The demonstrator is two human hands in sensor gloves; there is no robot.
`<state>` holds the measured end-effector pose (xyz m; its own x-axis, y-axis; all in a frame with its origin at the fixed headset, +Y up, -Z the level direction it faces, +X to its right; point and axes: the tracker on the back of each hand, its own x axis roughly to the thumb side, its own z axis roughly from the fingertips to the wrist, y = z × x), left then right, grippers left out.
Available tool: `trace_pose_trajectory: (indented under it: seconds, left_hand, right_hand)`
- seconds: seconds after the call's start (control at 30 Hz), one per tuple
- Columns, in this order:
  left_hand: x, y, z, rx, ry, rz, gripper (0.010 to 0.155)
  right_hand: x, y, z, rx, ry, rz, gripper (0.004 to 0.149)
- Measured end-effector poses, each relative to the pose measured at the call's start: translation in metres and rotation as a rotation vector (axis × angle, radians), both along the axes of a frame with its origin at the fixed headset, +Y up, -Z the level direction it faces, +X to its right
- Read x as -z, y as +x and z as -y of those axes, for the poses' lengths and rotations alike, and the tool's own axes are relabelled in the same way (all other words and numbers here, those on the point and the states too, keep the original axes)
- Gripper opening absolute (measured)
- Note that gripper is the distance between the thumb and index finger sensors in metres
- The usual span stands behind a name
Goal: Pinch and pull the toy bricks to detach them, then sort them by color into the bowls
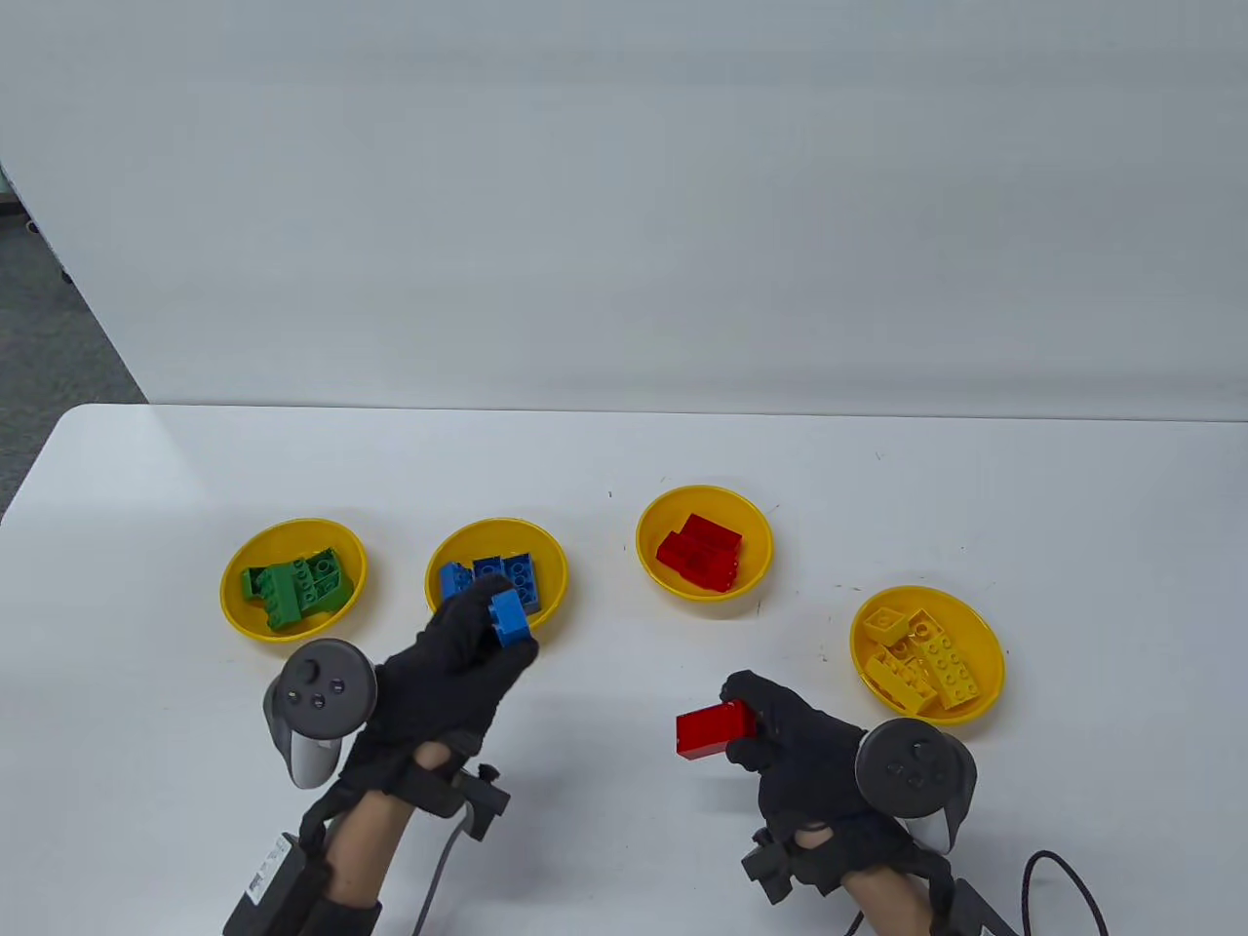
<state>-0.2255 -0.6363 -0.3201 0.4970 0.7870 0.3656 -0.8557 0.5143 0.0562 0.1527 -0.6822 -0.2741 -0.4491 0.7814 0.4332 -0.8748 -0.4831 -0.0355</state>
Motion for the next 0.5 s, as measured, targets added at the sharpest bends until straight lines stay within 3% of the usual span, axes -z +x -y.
trace_pose_trajectory:
  seconds: [0.17, 0.33, 0.5]
  left_hand:
    - [0.041, -0.002, -0.016, 0.398, -0.043, -0.186, 0.069]
    - [0.084, 0.017, 0.007, 0.578, -0.26, -0.268, 0.07]
    - [0.11, 0.026, 0.035, 0.624, -0.35, -0.377, 0.07]
  right_hand:
    - [-0.001, -0.001, -0.001, -0.048, 0.024, -0.017, 0.062]
    - [-0.003, -0.004, -0.001, -0.101, 0.054, -0.028, 0.062]
    - [-0.004, -0.005, 0.0, -0.126, 0.06, -0.032, 0.062]
